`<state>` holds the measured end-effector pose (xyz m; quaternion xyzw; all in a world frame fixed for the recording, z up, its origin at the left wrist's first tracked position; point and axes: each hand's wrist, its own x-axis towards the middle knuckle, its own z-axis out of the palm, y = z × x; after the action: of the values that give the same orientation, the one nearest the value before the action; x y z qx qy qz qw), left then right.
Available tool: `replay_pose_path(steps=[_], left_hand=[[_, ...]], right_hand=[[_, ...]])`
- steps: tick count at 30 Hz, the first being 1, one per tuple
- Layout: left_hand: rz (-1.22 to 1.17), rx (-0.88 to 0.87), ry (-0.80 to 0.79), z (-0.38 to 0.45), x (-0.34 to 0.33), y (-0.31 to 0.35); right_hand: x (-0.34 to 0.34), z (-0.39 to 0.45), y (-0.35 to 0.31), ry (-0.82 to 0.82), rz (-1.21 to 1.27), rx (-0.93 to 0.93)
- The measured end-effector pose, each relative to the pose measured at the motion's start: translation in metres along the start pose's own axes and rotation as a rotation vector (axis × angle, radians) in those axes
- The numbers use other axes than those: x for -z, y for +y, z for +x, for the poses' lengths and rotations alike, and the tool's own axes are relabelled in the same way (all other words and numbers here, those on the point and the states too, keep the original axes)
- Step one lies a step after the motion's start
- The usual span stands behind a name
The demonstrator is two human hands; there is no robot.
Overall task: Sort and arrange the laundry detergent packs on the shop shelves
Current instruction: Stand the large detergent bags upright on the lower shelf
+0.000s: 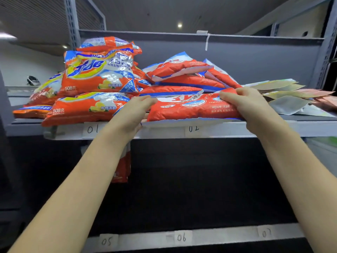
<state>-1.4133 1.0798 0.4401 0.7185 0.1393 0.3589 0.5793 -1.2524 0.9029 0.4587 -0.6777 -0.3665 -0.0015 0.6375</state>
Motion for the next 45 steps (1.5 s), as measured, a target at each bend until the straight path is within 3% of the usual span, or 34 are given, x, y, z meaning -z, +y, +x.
replay_pose_path(steps=[5,10,15,19,33,45], left_hand=[[-0.068,-0.073,0.161,-0.029,-0.019,-0.018],[-0.288,0.013,0.07,-0.062,-0.029,-0.054],[-0.198,0.122,0.087,-0.082,-0.036,-0.099],[-0.17,0.297,-0.036,-0.1,-0.037,-0.133],[-0.26,0.581,0.191,-0.152,0.017,-0.229],[-0.326,0.511,0.538,-0.086,0.13,-0.264]], right_hand=[[0.008,-0.035,0.033,0.027,0.179,-0.062],[0.008,-0.083,0.066,0.01,0.446,-0.163],[0.0,-0.122,0.107,-0.192,0.535,-0.365],[-0.009,-0.147,0.137,-0.265,0.47,-0.407],[-0.091,-0.191,0.204,-0.348,0.384,-0.635],[-0.221,-0.143,0.223,-0.456,0.246,-0.61]])
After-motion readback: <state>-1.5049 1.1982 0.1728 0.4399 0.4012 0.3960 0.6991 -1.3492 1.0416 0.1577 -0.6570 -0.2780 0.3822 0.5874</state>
